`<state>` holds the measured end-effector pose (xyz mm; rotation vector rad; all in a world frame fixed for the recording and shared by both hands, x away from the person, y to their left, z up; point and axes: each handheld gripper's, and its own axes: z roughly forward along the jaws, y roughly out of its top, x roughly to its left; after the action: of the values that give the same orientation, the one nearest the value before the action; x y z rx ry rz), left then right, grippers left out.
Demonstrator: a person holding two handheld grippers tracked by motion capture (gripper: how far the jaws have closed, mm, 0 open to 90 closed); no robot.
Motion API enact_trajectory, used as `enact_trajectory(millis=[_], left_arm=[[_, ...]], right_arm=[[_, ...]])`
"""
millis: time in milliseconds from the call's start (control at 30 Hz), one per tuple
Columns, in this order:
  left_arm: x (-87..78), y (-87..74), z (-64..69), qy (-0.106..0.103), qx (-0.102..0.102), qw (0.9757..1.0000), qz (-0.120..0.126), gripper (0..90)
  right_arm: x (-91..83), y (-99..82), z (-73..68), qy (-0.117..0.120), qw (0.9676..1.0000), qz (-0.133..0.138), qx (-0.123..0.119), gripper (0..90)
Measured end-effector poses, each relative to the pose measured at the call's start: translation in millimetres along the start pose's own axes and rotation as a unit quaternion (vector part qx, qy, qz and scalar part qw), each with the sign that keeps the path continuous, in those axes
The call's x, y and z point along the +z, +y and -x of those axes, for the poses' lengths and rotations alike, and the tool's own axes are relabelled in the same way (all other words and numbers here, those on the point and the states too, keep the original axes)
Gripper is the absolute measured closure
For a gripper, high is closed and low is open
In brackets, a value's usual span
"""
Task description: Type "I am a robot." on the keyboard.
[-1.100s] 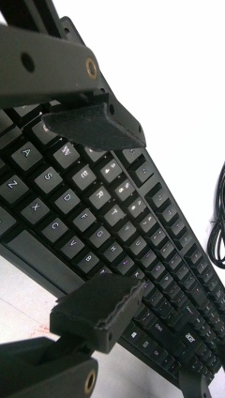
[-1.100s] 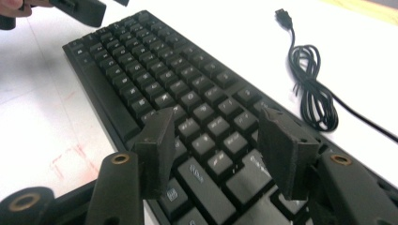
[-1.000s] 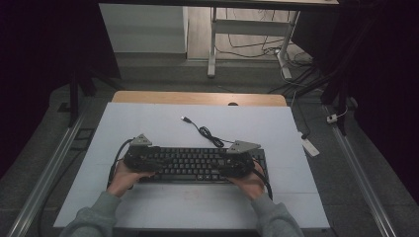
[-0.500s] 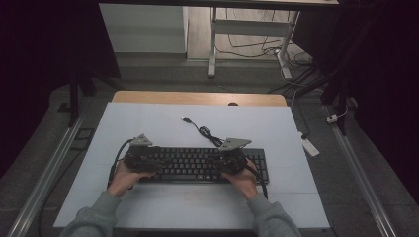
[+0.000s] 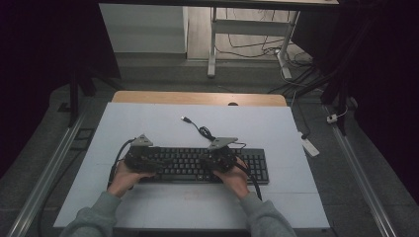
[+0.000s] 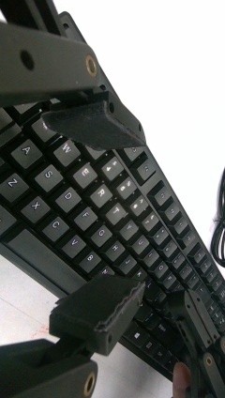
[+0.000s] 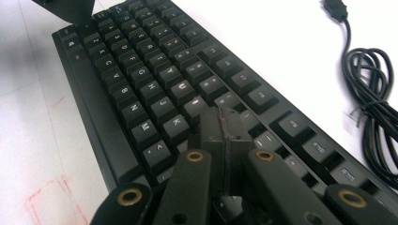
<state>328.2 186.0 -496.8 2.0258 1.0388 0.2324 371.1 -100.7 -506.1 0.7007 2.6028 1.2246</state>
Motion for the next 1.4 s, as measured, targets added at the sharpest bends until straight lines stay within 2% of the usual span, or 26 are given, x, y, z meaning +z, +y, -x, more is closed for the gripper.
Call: enact_trajectory(millis=[533, 1000, 1400], left_arm=[[0.4, -0.2, 0.6, 0.001, 0.004, 1.0, -0.004, 27.4], [0.8, -0.4, 1.1, 0.003, 0.007, 1.0, -0.004, 27.4], [0.0, -0.4, 0.6, 0.005, 0.007, 1.0, -0.003, 27.3]], right_arm=[[19.9, 7.2, 0.6, -0.003, 0.9999, -0.011, -0.003, 89.4], [24.0, 5.7, 0.0, -0.007, 0.9996, -0.026, -0.008, 89.6], [9.2, 6.9, -0.4, -0.01, 0.9999, 0.001, -0.009, 89.2]])
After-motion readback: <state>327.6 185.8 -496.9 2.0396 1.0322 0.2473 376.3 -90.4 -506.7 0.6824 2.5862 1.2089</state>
